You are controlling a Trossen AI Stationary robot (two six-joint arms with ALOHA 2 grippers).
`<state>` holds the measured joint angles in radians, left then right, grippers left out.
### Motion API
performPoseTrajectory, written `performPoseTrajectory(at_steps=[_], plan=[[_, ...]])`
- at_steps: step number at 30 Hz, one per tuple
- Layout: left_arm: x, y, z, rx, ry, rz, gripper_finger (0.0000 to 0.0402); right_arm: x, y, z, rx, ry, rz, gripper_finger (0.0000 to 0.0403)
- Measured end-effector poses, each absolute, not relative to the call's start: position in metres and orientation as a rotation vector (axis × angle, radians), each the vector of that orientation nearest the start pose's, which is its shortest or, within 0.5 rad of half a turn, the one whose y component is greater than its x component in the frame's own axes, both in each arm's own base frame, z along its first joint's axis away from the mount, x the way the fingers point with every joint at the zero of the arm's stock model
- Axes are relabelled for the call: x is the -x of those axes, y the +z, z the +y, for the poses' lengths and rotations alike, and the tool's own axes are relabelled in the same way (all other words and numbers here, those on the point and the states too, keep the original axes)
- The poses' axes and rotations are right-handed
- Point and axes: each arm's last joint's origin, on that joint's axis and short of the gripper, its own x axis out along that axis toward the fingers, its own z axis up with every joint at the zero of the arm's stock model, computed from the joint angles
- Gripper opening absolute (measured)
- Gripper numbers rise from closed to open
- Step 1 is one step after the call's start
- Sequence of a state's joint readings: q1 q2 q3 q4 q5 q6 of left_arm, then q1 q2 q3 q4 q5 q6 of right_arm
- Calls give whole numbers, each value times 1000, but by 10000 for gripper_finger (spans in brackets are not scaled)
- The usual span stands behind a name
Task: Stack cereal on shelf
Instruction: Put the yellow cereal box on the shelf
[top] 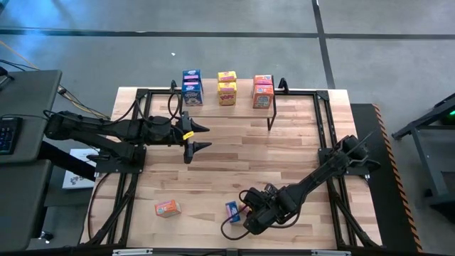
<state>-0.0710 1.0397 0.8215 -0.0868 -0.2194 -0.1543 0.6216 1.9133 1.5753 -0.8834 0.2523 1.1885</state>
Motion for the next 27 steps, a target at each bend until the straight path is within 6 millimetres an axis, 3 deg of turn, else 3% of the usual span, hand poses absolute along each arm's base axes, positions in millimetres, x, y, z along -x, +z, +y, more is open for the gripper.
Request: performPoseTrajectory(at_steps=[13,27], plan=[[-230,308,-10,109,170,290,255,-324,237,222,-540,-353,1109,140],[-230,307,-10,108,171,296,255,-325,247,212,-524,-319,1125,134]])
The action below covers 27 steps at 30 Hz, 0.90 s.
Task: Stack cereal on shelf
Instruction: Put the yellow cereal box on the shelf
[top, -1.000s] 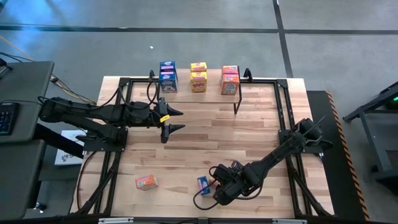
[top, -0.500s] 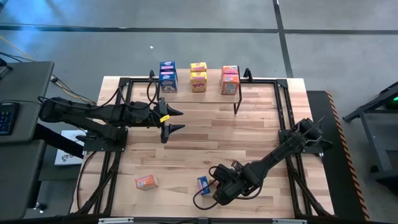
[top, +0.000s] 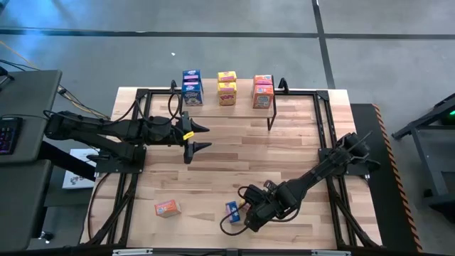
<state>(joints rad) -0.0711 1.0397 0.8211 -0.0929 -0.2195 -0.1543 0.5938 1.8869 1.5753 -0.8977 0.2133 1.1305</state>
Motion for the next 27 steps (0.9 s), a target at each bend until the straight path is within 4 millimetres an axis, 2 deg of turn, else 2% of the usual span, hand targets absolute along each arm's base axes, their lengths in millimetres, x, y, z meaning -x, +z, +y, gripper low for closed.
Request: performPoseTrajectory(at_steps=[7,12,18,27], plan=[[-230,307,-10,107,173,296,255,-326,262,195,-494,-282,1105,134],[-230,307,-9,101,208,293,255,-322,276,175,-473,-306,1114,134],[-229,307,-7,58,270,291,255,-318,291,143,-432,-351,1137,134],[-227,307,-2,25,442,290,255,-325,310,83,-370,-328,1121,134]])
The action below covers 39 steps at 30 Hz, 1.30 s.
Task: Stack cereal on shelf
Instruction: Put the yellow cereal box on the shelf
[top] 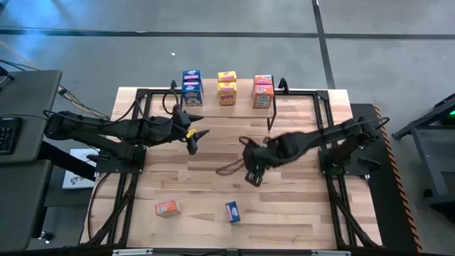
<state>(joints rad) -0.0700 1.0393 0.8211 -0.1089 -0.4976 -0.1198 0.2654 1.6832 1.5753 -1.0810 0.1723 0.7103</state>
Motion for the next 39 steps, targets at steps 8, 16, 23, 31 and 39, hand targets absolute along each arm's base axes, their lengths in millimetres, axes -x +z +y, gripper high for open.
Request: performPoseTrajectory(at_steps=[8,16,23,31,39], plan=[[-223,299,5,-5,502,379,255,-329,322,33,-279,-276,1113,134],[-225,303,17,-30,547,347,255,-334,366,-14,-162,-196,986,134],[-225,305,26,-66,581,335,255,-327,409,-47,-33,-198,858,134],[-225,308,28,-80,586,315,255,-324,429,-60,193,-140,780,134],[-225,308,28,-80,585,316,255,-335,419,-71,281,-99,799,134]])
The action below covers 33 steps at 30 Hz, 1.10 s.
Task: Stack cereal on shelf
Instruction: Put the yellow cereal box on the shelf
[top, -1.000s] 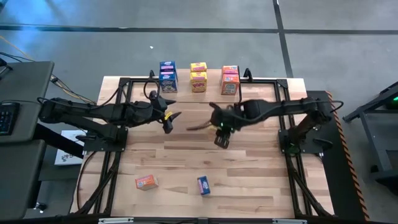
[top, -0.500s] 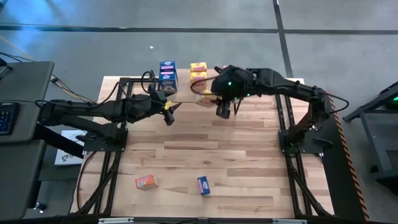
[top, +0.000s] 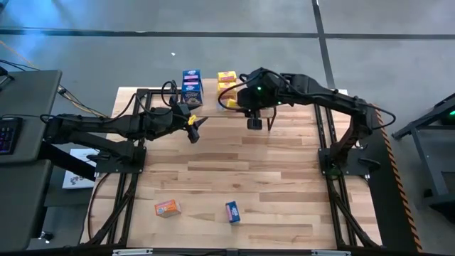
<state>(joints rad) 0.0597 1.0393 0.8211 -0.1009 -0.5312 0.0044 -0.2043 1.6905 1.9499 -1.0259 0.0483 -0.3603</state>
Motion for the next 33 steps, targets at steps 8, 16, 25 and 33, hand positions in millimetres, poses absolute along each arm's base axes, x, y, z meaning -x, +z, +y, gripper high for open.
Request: performPoseTrajectory(at_steps=[8,16,25,33], plan=[[-225,307,28,-80,580,318,255,-344,405,-92,278,-85,845,134],[-225,307,28,-81,579,322,255,-354,386,-115,268,-90,901,134],[-225,307,28,-81,579,323,255,-358,376,-124,255,-77,936,134],[-225,307,28,-81,579,323,255,-362,373,-126,274,-52,917,134]])
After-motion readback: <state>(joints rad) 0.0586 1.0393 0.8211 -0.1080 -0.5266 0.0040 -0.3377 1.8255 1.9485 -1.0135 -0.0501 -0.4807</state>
